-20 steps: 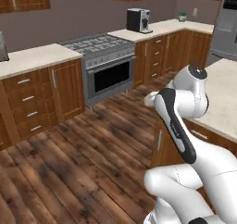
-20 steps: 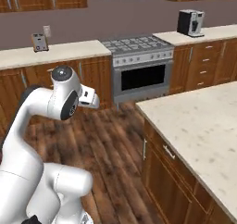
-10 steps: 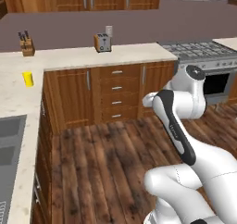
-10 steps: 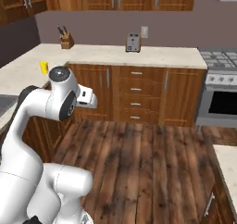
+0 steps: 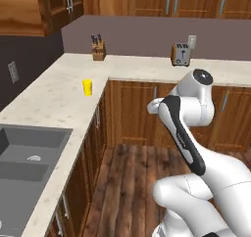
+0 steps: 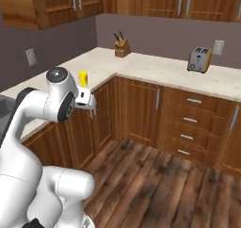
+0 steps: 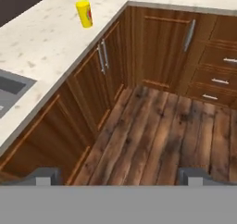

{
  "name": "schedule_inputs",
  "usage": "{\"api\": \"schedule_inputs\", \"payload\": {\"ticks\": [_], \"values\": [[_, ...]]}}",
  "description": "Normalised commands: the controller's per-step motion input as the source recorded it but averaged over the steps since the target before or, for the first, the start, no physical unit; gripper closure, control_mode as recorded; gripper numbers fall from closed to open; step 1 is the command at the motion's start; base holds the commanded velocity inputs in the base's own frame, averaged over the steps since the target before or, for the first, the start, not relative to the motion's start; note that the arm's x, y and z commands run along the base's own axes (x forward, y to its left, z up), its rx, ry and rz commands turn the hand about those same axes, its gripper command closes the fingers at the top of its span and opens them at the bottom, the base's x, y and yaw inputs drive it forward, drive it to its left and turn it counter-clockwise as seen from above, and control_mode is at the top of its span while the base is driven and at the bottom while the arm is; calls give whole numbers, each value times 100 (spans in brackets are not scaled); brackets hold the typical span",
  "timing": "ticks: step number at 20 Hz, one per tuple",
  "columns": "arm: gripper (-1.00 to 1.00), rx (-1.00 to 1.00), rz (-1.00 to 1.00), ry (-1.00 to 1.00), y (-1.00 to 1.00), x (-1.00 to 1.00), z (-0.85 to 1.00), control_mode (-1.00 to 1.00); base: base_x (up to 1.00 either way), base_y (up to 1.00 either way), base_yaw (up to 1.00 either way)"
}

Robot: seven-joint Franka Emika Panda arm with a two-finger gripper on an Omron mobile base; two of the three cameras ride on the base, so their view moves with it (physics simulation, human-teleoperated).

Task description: Place the pitcher and cup on the dining counter for serving.

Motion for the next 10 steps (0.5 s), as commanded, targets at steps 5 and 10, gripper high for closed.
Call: {"api": "schedule_inputs", "payload": {"ticks": [5, 10], "values": [[-100, 0, 0, 0, 0, 0, 0, 100, 100, -60, 34], [-100, 0, 0, 0, 0, 0, 0, 100, 100, -68, 32]]}}
